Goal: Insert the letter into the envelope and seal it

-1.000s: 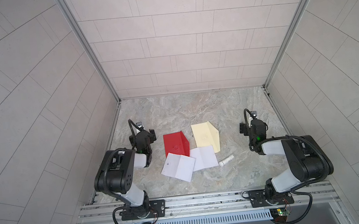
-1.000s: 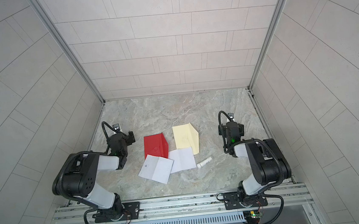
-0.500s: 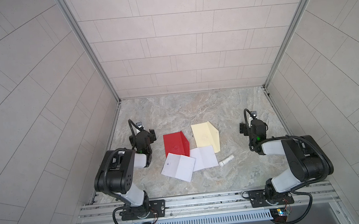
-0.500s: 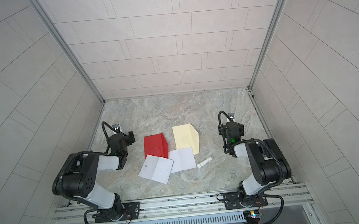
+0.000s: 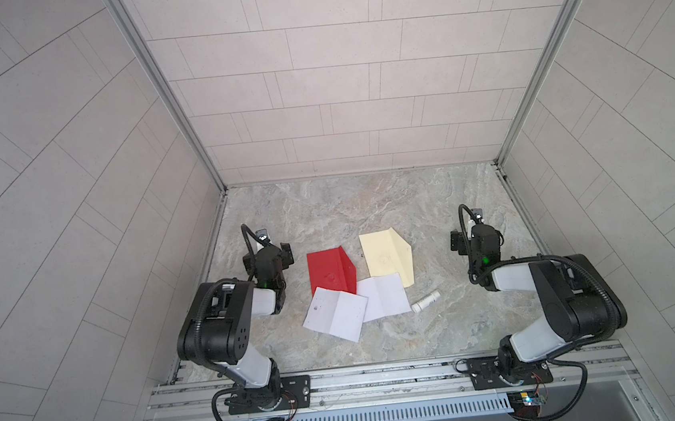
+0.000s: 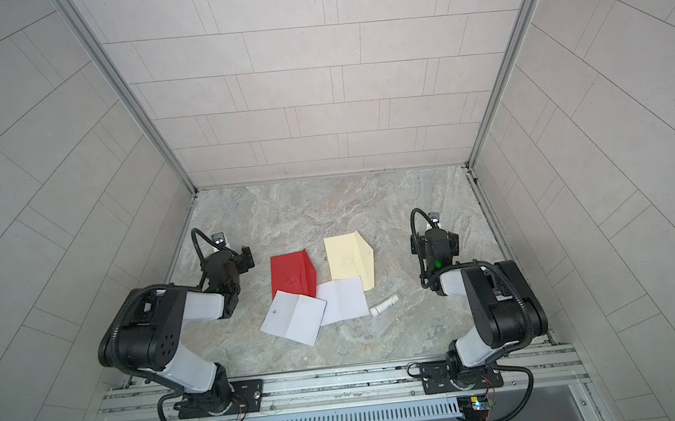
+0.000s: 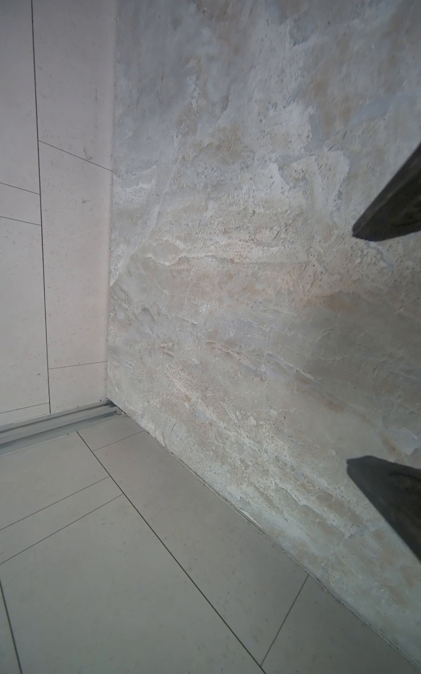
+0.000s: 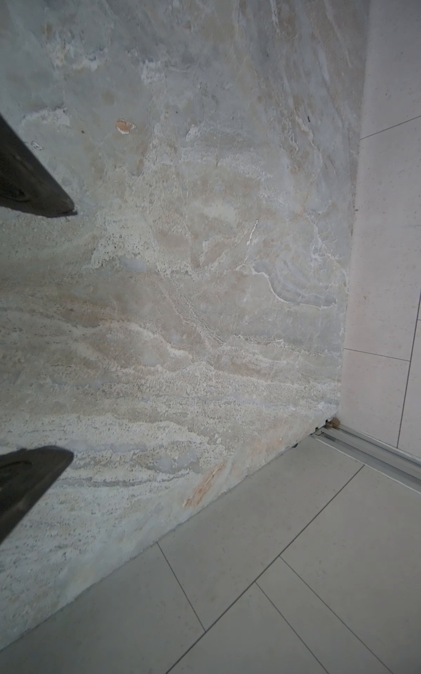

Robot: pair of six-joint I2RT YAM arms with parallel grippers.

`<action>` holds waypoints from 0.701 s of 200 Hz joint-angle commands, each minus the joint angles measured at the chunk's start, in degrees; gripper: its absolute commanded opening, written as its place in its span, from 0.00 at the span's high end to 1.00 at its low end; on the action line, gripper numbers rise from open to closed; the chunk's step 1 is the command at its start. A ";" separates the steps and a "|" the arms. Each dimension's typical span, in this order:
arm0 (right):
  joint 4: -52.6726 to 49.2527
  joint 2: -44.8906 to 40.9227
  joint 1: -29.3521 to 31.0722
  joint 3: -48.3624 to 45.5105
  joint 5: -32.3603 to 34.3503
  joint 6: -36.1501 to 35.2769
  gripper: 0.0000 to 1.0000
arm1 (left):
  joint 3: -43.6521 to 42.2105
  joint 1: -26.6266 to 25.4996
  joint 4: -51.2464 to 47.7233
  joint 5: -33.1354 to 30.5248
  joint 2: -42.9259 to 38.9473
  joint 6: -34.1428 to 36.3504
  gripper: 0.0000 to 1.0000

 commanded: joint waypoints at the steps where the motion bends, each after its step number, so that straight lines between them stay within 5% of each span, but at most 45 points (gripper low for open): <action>1: 1.16 -1.22 0.24 -0.54 0.26 -0.38 0.01 | -0.39 -0.40 1.73 -0.99 -0.61 0.70 0.00; 34: 1.13 -1.36 0.30 -0.62 0.23 -0.47 0.01 | -0.50 -0.14 1.88 -0.25 -1.20 1.22 0.00; 47: 0.87 -3.29 1.20 0.17 -0.40 -3.44 0.05 | 1.73 -1.02 -6.33 0.10 -6.22 2.53 0.00; 55: -6.20 -6.27 3.09 3.42 1.91 -4.44 0.10 | 4.80 -2.07 -13.94 -2.04 -9.75 3.18 0.00; 66: -28.81 -10.69 5.74 12.66 8.50 2.46 0.12 | 8.40 -3.47 -23.39 -4.01 -13.59 2.78 0.00; 88: -51.66 -12.23 9.77 23.36 6.59 16.15 0.15 | 10.92 -9.04 -30.64 -7.20 -18.75 -0.74 0.00; 116: -59.05 -11.94 22.82 26.06 -1.18 17.69 0.16 | 14.02 -13.54 -45.34 5.86 -23.07 -15.83 0.00; 140: -61.82 -7.24 34.22 29.20 -10.85 16.55 0.15 | 14.04 -18.47 -51.82 13.60 -24.33 -21.57 0.00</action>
